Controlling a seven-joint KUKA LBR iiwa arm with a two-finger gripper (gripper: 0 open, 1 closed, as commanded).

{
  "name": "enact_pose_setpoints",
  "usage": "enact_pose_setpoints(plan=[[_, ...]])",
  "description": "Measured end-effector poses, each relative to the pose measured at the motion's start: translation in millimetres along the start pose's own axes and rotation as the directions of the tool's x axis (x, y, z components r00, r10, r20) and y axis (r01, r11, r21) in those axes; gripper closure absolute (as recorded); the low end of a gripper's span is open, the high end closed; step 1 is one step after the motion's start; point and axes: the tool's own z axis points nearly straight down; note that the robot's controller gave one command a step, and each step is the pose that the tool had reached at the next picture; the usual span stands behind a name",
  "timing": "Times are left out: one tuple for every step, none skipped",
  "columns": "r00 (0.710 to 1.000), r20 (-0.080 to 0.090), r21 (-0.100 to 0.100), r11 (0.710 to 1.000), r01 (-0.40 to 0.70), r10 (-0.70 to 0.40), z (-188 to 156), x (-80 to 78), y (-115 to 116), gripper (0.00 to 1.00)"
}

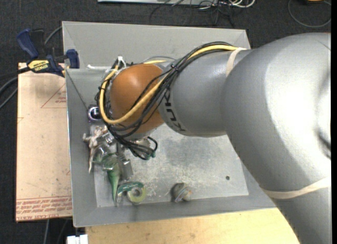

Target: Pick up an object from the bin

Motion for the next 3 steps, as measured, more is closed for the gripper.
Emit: enact_pose_setpoints(plan=[[1.0,-0.002,-0.002,1.0,0.001,-0.001,-86,-6.1,4,1.0],[0.999,0.003,0.0,0.999,0.04,-0.04,-106,-11.2,-8,1.0],[1.0,0.009,0.0,1.0,0.024,-0.024,-185,-5.4,-19,1.0]])
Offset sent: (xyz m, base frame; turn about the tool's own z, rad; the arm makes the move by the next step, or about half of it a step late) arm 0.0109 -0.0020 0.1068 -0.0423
